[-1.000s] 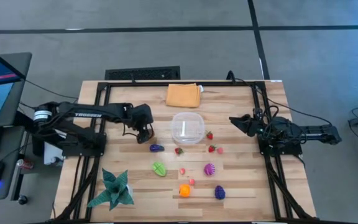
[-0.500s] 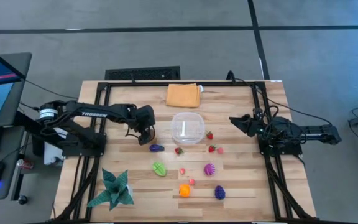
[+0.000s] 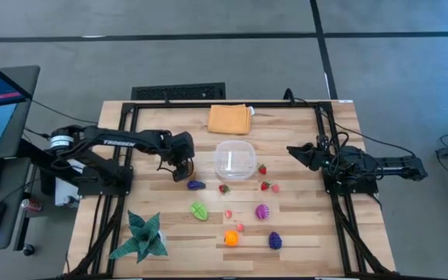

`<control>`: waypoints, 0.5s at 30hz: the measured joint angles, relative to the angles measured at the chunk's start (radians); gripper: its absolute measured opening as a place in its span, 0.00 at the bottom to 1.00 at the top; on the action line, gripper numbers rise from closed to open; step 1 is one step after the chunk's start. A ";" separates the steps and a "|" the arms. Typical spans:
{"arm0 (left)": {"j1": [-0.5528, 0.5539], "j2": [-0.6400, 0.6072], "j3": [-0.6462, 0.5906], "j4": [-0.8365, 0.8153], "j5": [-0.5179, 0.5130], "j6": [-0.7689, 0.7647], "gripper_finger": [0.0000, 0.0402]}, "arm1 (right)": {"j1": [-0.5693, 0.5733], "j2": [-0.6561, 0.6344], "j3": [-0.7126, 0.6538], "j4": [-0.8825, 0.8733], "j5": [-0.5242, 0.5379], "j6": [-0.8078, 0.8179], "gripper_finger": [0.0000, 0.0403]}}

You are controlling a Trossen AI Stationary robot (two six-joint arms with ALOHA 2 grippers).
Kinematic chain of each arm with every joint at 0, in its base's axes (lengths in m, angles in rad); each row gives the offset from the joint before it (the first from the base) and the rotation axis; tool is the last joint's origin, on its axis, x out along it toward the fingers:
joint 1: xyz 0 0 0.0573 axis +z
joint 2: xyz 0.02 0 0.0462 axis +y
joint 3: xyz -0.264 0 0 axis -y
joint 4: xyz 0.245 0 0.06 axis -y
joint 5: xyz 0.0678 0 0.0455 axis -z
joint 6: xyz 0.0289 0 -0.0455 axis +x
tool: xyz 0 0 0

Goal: Pick and placing Produce into tupperware
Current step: Put the brown kiwi into the transparent container

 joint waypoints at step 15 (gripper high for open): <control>0.003 0.128 -0.001 0.015 0.000 -0.004 0.66 | 0.000 0.000 0.000 0.000 0.000 0.002 0.95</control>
